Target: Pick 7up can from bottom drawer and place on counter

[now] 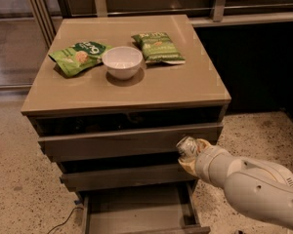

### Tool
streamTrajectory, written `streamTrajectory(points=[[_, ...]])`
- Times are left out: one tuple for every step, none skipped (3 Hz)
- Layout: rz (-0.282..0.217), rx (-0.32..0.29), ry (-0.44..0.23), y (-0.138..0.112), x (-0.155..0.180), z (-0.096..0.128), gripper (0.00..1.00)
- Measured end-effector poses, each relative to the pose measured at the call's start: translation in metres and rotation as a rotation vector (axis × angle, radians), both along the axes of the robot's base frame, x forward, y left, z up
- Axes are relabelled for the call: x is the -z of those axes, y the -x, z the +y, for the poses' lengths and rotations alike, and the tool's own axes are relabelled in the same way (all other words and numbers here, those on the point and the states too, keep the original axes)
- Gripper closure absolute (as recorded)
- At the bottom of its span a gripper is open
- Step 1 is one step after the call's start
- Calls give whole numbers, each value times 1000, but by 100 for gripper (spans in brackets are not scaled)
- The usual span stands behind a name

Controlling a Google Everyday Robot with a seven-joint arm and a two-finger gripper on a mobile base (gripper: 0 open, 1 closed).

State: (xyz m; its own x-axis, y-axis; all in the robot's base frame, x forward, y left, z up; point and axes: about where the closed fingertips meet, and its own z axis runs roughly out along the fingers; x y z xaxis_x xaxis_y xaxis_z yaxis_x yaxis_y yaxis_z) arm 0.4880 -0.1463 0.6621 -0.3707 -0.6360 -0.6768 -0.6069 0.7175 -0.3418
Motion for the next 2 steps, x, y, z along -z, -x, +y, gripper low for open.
streamTrajectory(points=[[-79,-2,-8,-11,-44,0,100],[-147,-8,-11,-18,-87,2,100]])
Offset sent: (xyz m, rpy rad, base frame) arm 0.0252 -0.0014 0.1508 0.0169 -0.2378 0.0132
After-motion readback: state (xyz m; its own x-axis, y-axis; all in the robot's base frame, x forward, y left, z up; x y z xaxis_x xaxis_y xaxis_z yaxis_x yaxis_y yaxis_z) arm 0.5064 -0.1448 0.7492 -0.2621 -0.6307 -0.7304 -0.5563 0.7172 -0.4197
